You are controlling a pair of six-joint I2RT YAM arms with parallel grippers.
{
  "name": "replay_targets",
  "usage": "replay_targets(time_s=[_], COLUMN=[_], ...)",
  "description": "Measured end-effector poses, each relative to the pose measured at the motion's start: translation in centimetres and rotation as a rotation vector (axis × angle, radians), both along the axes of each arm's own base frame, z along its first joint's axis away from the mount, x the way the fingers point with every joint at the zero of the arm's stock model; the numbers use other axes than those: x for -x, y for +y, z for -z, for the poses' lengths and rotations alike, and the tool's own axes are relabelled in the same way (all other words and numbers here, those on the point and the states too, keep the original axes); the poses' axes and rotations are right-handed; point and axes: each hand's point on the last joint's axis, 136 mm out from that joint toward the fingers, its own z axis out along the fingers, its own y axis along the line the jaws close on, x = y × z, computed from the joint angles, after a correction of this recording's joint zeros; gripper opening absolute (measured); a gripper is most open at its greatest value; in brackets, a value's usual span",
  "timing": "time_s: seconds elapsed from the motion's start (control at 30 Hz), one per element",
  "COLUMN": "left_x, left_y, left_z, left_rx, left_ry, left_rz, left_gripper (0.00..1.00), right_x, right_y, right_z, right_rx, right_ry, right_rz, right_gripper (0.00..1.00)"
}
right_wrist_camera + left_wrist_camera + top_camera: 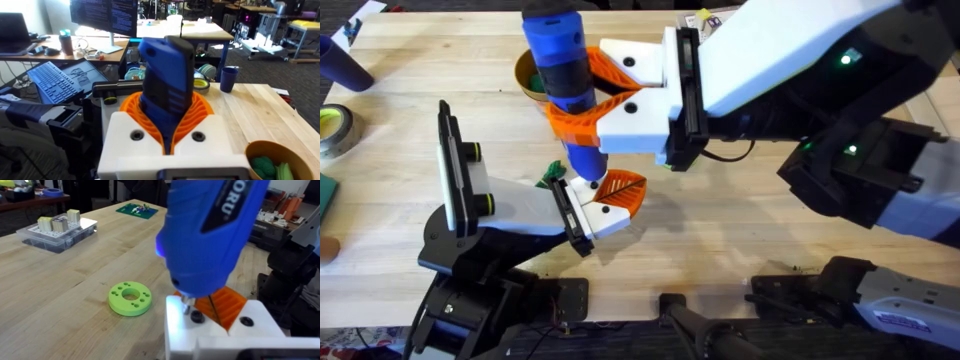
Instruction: Pick up the gripper from the table and insert it into the empty holder that is missing its gripper. Then pick up a screw, insert it into the mounting hole, and use the screwdriver to tighten it. Finally, clean up the table by picking up the vegetable and placing it into the bucket.
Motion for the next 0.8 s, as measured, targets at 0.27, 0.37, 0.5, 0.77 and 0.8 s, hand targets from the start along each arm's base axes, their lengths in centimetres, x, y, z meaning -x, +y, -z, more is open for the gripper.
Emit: replay_targets(time_s=[0.27, 0.37, 0.5, 0.77, 0.8], left_x=[0.0, 0.0, 0.0, 0.0, 0.0], left_y=[0.0, 0.0, 0.0, 0.0, 0.0], left_z=[0.1, 0.1, 0.1, 0.1, 0.1], left_rx=[0.001, 0.001, 0.001, 0.001, 0.001], left_ry=[0.009, 0.008, 0.009, 0.009, 0.009], left_rz=[0.0, 0.0, 0.0, 0.0, 0.0], left_gripper=[0.016, 0.016, 0.016, 0.016, 0.016], right_x=[-0.3, -0.6, -0.7, -0.8, -0.8], right_y=[-0.4, -0.6, -0.7, -0.7, -0.6], right_z=[-0.8, -1.2, -1.2, -1.0, -0.9], right_rx=[-0.037, -0.054, -0.054, -0.049, -0.045], right_ry=[-0.035, -0.04, 0.007, 0.059, 0.064], right_rz=[0.016, 0.024, 0.021, 0.015, 0.015], right_gripper=[0.045, 0.045, 0.047, 0.045, 0.045])
